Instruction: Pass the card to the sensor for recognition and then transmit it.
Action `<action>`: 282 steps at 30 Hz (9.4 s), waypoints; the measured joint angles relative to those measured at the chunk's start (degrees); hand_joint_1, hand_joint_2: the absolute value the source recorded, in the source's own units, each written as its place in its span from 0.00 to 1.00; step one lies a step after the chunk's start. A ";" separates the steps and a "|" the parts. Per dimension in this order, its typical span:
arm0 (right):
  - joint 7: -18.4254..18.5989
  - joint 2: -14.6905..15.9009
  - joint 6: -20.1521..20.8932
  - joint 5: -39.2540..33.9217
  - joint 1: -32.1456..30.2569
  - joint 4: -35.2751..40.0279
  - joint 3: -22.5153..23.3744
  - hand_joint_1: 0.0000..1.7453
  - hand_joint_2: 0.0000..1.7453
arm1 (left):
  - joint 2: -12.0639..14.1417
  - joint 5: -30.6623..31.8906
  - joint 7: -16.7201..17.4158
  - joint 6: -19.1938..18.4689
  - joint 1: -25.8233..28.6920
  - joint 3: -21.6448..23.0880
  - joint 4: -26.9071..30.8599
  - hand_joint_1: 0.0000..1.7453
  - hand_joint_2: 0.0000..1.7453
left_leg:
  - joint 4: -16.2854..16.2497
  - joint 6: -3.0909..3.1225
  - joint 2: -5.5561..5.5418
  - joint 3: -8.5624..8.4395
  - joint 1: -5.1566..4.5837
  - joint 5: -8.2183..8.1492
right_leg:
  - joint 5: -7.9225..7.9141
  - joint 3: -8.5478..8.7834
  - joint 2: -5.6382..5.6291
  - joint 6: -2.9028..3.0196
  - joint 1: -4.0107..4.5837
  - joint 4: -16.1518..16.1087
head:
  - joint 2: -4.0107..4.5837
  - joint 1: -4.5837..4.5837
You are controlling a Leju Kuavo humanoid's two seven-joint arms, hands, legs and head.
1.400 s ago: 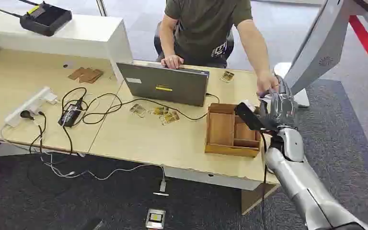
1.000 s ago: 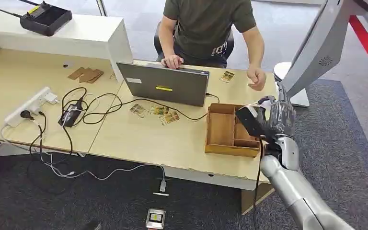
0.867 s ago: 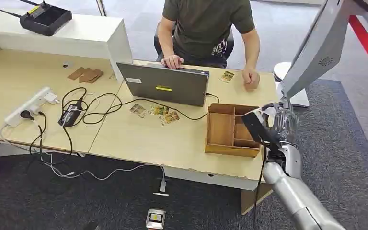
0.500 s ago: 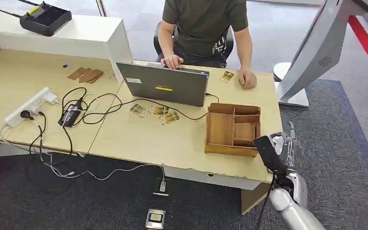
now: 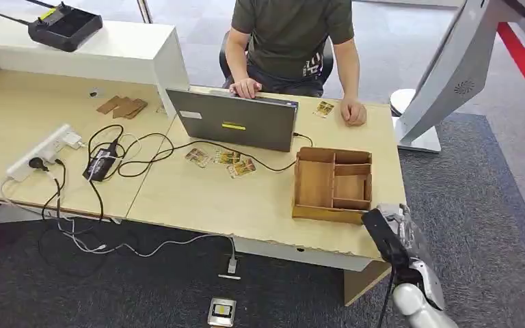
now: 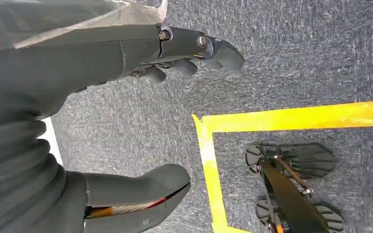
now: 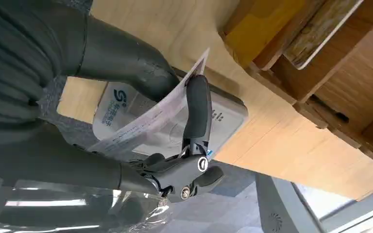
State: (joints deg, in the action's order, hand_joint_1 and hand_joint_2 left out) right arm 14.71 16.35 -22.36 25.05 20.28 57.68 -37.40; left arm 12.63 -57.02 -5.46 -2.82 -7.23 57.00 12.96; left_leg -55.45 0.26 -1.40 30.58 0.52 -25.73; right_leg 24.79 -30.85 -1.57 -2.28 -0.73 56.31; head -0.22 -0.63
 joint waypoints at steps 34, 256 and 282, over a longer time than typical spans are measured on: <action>2.53 0.87 6.82 10.03 2.97 23.60 3.23 1.00 1.00 | 0.15 3.28 0.92 -1.66 -1.66 0.42 0.00 0.00 1.00 | 0.00 -0.03 -0.01 0.02 0.00 0.05 | -0.02 0.00 -0.01 0.00 0.00 0.08 | 0.00 0.00; 7.25 -6.64 4.79 27.60 13.28 -10.10 -8.63 0.72 1.00 | -0.33 4.68 3.19 4.11 -2.94 3.02 -0.28 0.00 1.00 | -0.01 -0.14 -0.02 0.12 0.00 0.12 | -0.07 -0.15 0.00 0.06 0.04 0.11 | 0.00 -0.02; 4.09 -4.81 1.25 26.44 13.31 -8.92 -9.97 0.41 1.00 | -0.35 5.66 3.72 3.43 -3.61 3.02 -0.28 0.00 1.00 | -0.01 -0.14 -0.02 0.15 0.00 0.12 | -0.06 -0.18 0.00 0.06 0.04 0.11 | 0.00 0.00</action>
State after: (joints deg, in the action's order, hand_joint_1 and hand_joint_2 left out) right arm 18.80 11.54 -21.11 51.49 33.59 48.76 -47.36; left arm 12.28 -51.36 -1.75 0.61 -10.84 60.02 12.68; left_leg -55.46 0.11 -1.43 30.73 0.52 -25.61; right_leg 24.73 -31.03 -1.58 -2.22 -0.69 56.42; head -0.22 -0.63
